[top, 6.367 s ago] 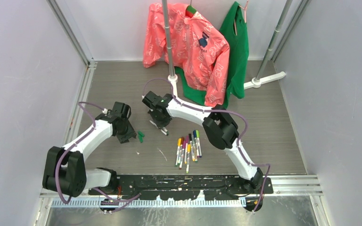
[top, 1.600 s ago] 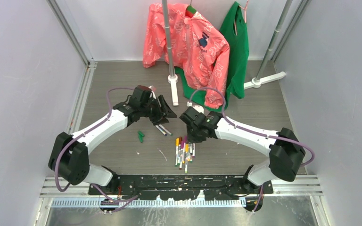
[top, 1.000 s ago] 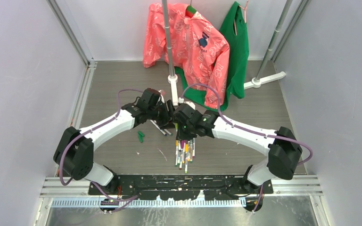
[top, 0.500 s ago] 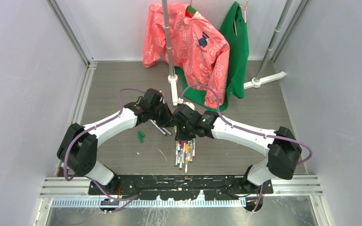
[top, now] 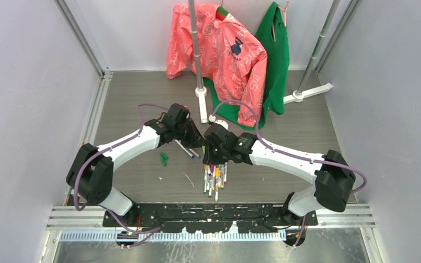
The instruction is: Open the pen caps
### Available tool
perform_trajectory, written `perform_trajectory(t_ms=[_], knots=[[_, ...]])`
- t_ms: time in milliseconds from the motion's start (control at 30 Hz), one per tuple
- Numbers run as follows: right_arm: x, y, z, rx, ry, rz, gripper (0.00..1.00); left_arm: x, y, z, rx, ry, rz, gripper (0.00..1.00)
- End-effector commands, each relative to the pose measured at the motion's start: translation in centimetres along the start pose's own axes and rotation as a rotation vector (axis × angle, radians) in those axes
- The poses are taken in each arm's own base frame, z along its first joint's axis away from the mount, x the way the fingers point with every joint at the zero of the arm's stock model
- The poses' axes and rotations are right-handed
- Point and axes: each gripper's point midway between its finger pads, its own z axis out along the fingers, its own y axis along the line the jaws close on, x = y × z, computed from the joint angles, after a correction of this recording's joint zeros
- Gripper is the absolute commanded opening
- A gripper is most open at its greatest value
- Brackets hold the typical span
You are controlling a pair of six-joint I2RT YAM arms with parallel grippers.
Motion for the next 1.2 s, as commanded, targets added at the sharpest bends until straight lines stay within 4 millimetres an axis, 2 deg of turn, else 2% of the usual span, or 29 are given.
perform_trajectory(t_ms=[0, 167, 233, 300, 333, 433, 633, 900, 1000, 1067, 1167], knots=[[-1.4, 2.1, -1.4, -0.113, -0.08, 0.026, 0.29, -1.7, -3.6, -2.2, 0.098, -0.091, -0.037, 0.0], [-1.2, 2.0, -2.2, -0.141, -0.097, 0.033, 0.27, -2.3, -4.4, -3.4, 0.116, -0.133, -0.088, 0.0], [-1.1, 1.9, -2.5, -0.155, -0.104, 0.033, 0.21, -2.7, -4.6, -3.8, 0.119, -0.153, -0.107, 0.0], [-0.9, 1.8, -2.9, -0.166, -0.105, 0.024, 0.06, -2.9, -4.8, -4.0, 0.124, -0.163, -0.13, 0.0], [-0.7, 1.6, -3.0, -0.167, -0.101, 0.017, 0.02, -3.0, -4.9, -4.0, 0.124, -0.168, -0.145, 0.0], [-0.1, 1.2, -3.5, -0.163, -0.079, -0.016, 0.01, -3.5, -4.5, -4.4, 0.101, -0.205, -0.175, 0.0], [1.0, -0.5, -4.1, -0.092, -0.019, -0.133, 0.01, -5.3, -2.4, -5.1, 0.039, -0.309, -0.237, 0.0], [3.0, -5.0, -3.9, 0.102, 0.054, -0.253, 0.01, -6.9, 2.4, -5.5, -0.006, -0.456, -0.46, 0.0], [3.9, -6.9, -3.8, 0.172, 0.068, -0.291, 0.01, -7.4, 3.3, -6.0, 0.006, -0.506, -0.541, 0.0], [4.2, -7.4, -3.8, 0.182, 0.065, -0.296, 0.01, -7.8, 3.6, -6.4, 0.009, -0.528, -0.56, 0.0], [4.2, -7.3, -3.8, 0.163, 0.059, -0.297, 0.01, -8.2, 5.0, -6.9, -0.031, -0.55, -0.568, 0.0]])
